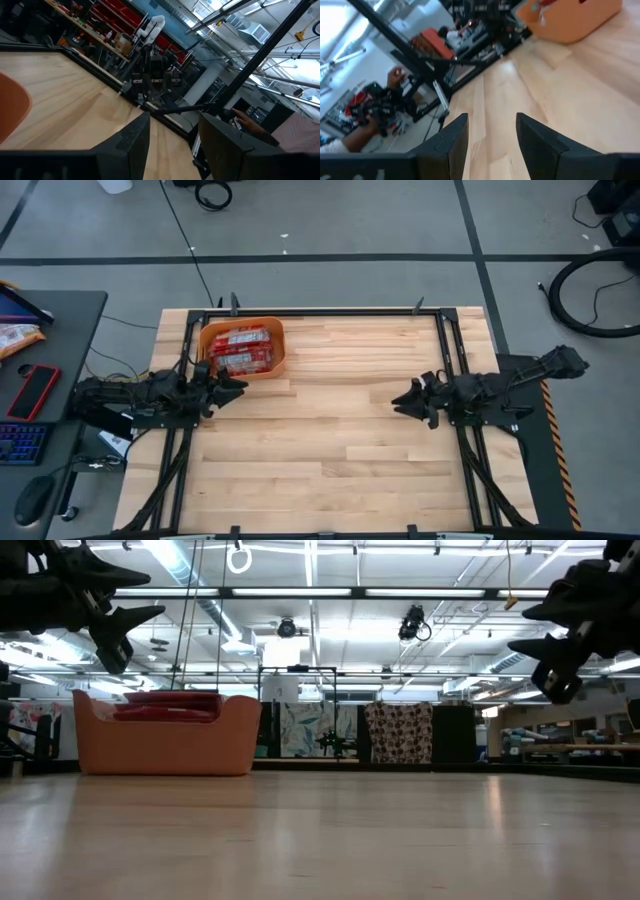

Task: Sort popcorn bags into baskets
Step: Return to Home Position

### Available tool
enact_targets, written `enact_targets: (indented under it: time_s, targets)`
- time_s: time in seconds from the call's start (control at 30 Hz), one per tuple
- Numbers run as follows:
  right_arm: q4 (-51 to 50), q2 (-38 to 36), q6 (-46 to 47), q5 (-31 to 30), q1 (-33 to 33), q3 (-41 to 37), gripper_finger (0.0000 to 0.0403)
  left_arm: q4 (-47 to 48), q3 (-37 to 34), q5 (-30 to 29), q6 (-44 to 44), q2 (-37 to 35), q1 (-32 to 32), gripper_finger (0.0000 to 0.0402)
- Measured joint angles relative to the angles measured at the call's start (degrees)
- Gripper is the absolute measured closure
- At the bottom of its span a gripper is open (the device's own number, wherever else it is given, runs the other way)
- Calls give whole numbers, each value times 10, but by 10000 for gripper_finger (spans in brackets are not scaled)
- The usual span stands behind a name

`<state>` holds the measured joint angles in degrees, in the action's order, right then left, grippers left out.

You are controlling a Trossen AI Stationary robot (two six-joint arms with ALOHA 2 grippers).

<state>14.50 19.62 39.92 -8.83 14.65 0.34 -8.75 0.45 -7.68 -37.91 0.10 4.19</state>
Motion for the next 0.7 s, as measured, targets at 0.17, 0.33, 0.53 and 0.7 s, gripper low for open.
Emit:
enact_targets:
  time_s: [0.17, 0.33, 0.53, 0.7]
  targets:
    - [0, -31, 0, 0, -31, 0, 233, 0, 0, 0, 0, 0, 0, 230]
    - [0, -62, 0, 0, -59, 0, 233, 0, 0, 0, 0, 0, 0, 230]
    - [0, -100, 0, 0, -92, 0, 233, 0, 0, 0, 0, 0, 0, 230]
    - [0, -134, 0, 0, -120, 0, 233, 0, 0, 0, 0, 0, 0, 230]
